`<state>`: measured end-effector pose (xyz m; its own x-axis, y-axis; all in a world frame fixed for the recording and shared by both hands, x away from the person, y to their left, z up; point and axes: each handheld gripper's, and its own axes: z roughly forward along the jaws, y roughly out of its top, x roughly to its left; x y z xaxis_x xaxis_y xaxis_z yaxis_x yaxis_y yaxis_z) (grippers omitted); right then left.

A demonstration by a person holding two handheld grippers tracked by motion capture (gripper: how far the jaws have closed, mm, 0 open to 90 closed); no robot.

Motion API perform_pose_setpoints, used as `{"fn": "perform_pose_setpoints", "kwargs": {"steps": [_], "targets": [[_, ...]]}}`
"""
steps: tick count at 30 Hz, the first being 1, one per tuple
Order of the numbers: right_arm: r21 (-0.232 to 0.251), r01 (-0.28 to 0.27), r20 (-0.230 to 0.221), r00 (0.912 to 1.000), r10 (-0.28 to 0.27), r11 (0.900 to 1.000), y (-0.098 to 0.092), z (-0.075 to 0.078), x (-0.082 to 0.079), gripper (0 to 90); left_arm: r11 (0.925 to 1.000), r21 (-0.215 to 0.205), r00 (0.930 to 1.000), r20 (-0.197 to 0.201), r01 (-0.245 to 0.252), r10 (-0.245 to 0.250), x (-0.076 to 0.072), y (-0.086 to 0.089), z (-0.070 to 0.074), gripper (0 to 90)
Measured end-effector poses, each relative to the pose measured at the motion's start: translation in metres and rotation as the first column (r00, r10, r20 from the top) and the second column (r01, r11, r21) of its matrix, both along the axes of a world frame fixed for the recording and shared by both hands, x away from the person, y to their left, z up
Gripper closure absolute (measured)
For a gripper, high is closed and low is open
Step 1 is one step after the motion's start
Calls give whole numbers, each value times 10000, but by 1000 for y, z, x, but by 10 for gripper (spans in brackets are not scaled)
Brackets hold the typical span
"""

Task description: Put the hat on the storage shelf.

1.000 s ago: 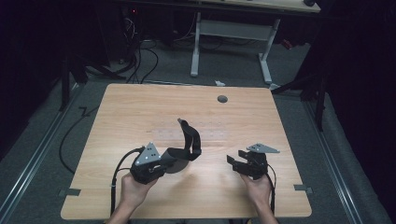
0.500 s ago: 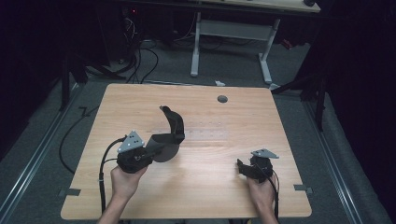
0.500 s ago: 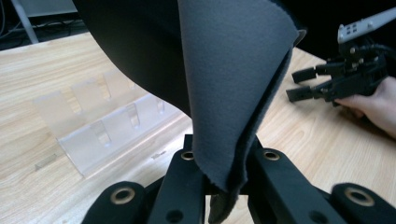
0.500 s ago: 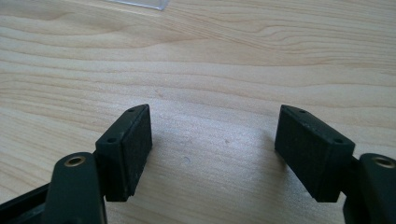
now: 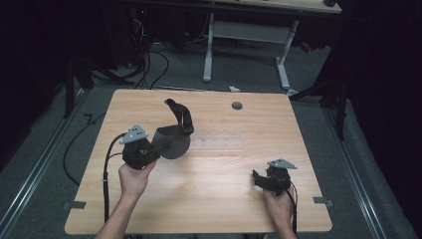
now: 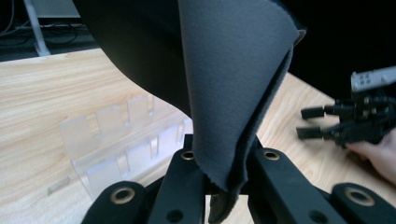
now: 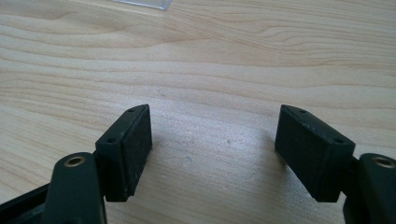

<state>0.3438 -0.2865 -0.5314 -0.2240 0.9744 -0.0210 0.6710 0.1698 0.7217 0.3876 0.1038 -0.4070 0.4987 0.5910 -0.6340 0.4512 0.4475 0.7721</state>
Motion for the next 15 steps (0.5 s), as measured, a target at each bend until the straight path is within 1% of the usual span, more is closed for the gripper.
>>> {"fn": "perform_pose_setpoints", "kwargs": {"steps": [1, 2, 3, 4, 5, 6, 7, 9, 10, 12, 13, 15], "targets": [[2, 22, 5, 10000, -22, 10000, 0, 0, 0, 276, 9998, -48, 9997, 113, -211, 212, 5, 1, 4, 864], [2, 22, 5, 10000, -22, 10000, 0, 0, 0, 276, 9998, -48, 9997, 113, -211, 212, 5, 1, 4, 864], [18, 49, -8, 10000, -49, 10000, 0, 0, 0, 276, 9992, -47, 9991, 194, -388, 389, 11, 1, 7, 864], [1, 31, 0, 10000, -31, 10000, 0, 0, 0, 276, 9992, -47, 9991, 194, -388, 389, 11, 1, 7, 864], [0, 33, -1, 10000, -33, 10000, 0, 0, 0, 276, 9985, -16, 9983, 235, -542, 543, 16, 1, 9, 864], [0, 33, -1, 10000, -33, 10000, 0, 0, 0, 276, 9985, -16, 9983, 235, -542, 543, 16, 1, 9, 864], [19, 51, -12, 10000, -51, 10000, 0, 0, 0, 276, 9977, -58, 9974, 259, -675, 676, 21, 1, 10, 864], [19, 47, -11, 10000, -47, 10000, 0, 0, 0, 275, 9966, 145, 9962, 337, -814, 809, 24, 0, 9, 864], [19, 47, -11, 10000, -47, 10000, 0, 0, 0, 275, 9966, 145, 9962, 337, -814, 809, 24, 0, 9, 864], [59, 66, -19, 10000, -66, 10000, 0, 0, 0, 276, 9948, 361, 9948, 397, -949, 935, 27, 1, 7, 864], [84, 52, -20, 10000, -52, 10000, 0, 0, 0, 274, 9929, 396, 9931, 390, -1123, 1107, 31, 3, 6, 864], [77, 43, -23, 10000, -42, 10000, 0, 0, 0, 273, 9899, 506, 9906, 424, -1322, 1301, 32, 3, 4, 864]]}}
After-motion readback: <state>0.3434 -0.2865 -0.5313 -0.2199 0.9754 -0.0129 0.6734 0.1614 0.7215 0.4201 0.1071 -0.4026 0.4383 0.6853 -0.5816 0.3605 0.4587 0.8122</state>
